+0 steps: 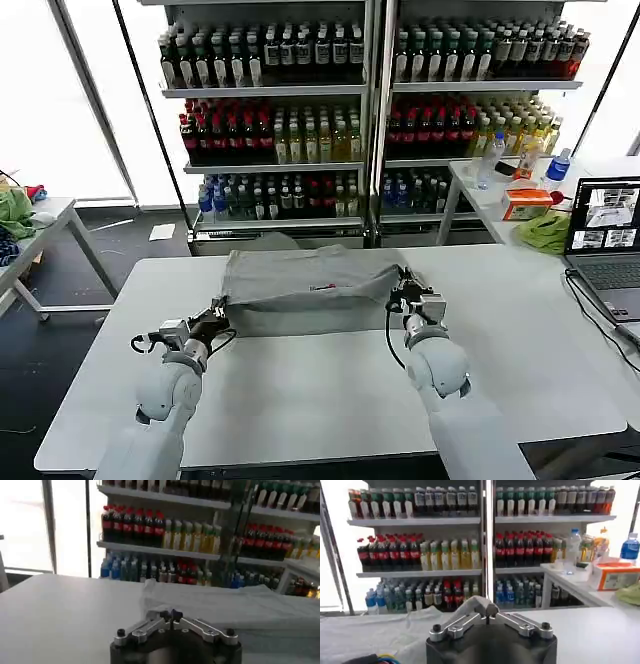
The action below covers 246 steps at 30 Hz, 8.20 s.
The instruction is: Fold and organize the clothes.
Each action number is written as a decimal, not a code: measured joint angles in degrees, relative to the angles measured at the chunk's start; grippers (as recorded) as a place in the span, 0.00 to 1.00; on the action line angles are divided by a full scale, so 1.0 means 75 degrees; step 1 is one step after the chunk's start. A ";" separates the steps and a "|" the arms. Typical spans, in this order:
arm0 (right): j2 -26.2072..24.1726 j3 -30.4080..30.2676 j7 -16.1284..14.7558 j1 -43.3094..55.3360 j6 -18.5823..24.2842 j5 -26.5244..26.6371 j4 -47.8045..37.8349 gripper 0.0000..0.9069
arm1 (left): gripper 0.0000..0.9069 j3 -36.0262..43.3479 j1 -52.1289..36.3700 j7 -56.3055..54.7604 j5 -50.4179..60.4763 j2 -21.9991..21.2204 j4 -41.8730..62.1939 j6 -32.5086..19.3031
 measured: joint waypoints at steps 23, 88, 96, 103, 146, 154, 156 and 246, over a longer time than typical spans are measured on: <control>0.0305 0.0060 0.1206 0.0033 -0.0276 0.1020 -0.0127 1.00 | 1.00 0.0019 -0.0092 -0.0082 0.0166 0.0127 0.0201 0.0252; -0.0441 0.0370 0.1397 -0.1421 -0.1027 0.0782 0.0740 0.52 | 0.26 0.0027 0.0797 0.0055 0.0592 0.0447 -0.0408 0.0719; -0.0412 0.0346 0.1174 -0.1469 -0.0856 0.0778 0.0610 0.00 | 0.01 0.0057 0.0860 0.0078 0.0648 0.0471 -0.0391 0.0706; -0.0393 0.0353 0.1104 -0.1569 -0.0771 0.0779 0.0574 0.00 | 0.01 0.0073 0.0969 0.0111 0.0717 0.0435 -0.0482 0.0710; -0.0846 0.0643 0.1524 -0.3986 -0.0747 0.0451 0.3771 0.00 | 0.00 -0.0430 0.3245 0.0095 0.0896 0.0507 -0.3327 0.0647; -0.1009 0.0805 0.1801 -0.4945 -0.0624 0.0231 0.4360 0.00 | 0.00 -0.0620 0.4151 0.0030 0.1017 0.0600 -0.4000 0.0537; -0.1012 0.0827 0.1839 -0.5182 -0.0575 0.0148 0.4493 0.00 | 0.00 -0.0647 0.4384 0.0029 0.1071 0.0582 -0.4137 0.0492; -0.1264 -0.0402 0.0754 0.1558 -0.1093 0.2192 -0.0552 1.00 | 1.00 0.0858 0.0149 0.0647 -0.0765 0.2238 -0.1380 0.1029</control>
